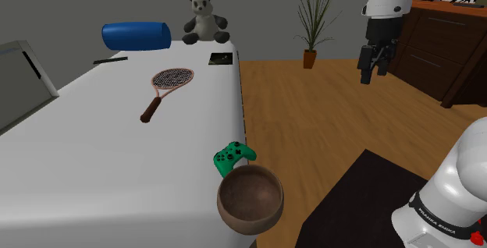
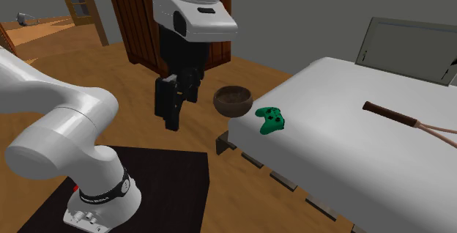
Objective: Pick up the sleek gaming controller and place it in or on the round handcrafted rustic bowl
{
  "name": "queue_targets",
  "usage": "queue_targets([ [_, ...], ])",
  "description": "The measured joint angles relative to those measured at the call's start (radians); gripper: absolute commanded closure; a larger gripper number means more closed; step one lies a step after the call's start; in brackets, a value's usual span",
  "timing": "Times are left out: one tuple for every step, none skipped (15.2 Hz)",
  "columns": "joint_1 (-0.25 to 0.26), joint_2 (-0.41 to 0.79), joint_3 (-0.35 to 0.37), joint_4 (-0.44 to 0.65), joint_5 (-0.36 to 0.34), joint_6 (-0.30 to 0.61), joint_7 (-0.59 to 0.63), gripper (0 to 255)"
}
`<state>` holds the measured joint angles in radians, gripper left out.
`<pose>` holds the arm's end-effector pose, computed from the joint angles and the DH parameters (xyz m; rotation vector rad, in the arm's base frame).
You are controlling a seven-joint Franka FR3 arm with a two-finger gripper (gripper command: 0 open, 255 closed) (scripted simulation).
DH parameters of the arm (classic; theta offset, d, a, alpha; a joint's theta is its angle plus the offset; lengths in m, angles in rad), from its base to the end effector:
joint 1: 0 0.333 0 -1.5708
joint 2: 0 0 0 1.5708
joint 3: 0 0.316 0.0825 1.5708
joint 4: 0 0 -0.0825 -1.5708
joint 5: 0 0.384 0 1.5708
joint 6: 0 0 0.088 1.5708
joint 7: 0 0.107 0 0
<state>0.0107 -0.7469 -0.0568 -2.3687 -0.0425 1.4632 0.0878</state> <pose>0.3032 -0.0232 0.5637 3.1178 -0.1824 -0.2491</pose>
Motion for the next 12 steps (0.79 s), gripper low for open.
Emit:
queue_targets([
  [0.0,0.0,0.0,0.0,0.0,0.0,0.0,0],
  [0.002,-0.003,0.01,-0.012,0.007,0.011,0.015,0],
  [0.006,-0.005,0.03,-0.017,0.021,0.017,0.042,0],
  [0.01,-0.012,0.053,-0.03,0.037,0.027,0.074,0],
  [0.014,0.004,0.074,-0.032,0.051,0.05,0.105,0],
  [0.018,-0.004,0.096,-0.058,0.066,0.072,0.138,0],
  [0.023,0.002,0.122,-0.071,0.083,0.096,0.173,0],
  [0.028,0.011,0.146,-0.079,0.099,0.118,0.207,0],
  [0.03,0.02,0.165,-0.084,0.109,0.137,0.236,0],
  [0.034,0.027,0.189,-0.089,0.123,0.154,0.269,0],
  [0.039,0.043,0.217,-0.095,0.139,0.181,0.306,0],
  [0.045,0.06,0.246,-0.094,0.155,0.204,0.345,0],
])
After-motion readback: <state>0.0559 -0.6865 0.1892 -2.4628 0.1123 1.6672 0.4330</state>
